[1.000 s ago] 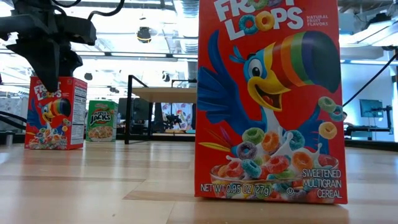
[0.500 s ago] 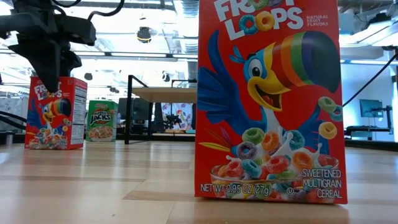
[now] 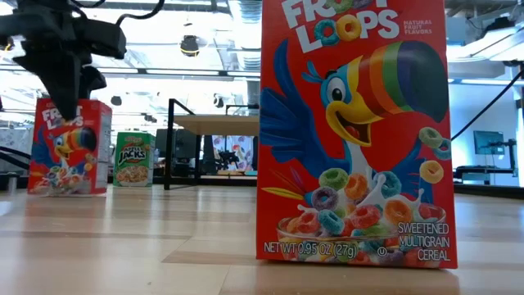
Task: Stack cereal on shelf
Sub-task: Put the top red cereal box on the shelf
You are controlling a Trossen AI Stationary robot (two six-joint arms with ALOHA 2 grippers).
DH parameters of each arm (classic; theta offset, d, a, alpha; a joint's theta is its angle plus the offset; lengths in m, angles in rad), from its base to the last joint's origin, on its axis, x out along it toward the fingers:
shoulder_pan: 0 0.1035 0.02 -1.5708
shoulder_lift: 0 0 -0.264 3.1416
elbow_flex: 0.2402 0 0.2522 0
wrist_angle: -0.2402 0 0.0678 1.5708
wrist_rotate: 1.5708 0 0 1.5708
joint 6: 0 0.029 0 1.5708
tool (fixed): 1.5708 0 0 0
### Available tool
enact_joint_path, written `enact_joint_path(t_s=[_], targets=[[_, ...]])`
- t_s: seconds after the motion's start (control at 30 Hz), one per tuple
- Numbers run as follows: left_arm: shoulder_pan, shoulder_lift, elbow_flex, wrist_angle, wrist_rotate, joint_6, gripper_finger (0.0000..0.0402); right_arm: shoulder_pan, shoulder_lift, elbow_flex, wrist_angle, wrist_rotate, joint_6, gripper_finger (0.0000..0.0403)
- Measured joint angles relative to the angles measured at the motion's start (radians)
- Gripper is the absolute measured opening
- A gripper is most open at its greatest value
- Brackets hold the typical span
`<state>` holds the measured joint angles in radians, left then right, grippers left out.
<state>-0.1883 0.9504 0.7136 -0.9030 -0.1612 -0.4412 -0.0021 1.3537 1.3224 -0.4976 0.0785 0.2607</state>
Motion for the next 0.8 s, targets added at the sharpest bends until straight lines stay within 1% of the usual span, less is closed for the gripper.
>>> enact_joint_path(t_s=[0.13,0.3,0.47,0.63,0.73,0.8], targets=[[0.0,0.0,0.054,0.002,-0.012,0.012,0.019,0.0,0.0,0.0,0.0,-0.001,-0.006,0.0272],[0.0,0.0,0.145,0.002,-0.059,0.042,0.019,0.0,0.0,0.0,0.0,-0.001,-0.059,0.0272],[0.0,0.0,0.238,0.014,-0.153,0.08,0.019,0.0,0.0,0.0,0.0,-0.005,-0.155,0.0272],[0.0,0.0,0.303,0.063,-0.222,0.149,0.019,0.0,0.0,0.0,0.002,-0.005,-0.208,0.0272],[0.0,0.0,0.312,0.133,-0.281,0.189,0.019,0.0,0.0,0.0,0.003,-0.005,-0.214,0.0272],[0.0,0.0,0.312,0.194,-0.309,0.213,0.019,0.0,0.0,0.0,0.005,-0.005,-0.25,0.0272]])
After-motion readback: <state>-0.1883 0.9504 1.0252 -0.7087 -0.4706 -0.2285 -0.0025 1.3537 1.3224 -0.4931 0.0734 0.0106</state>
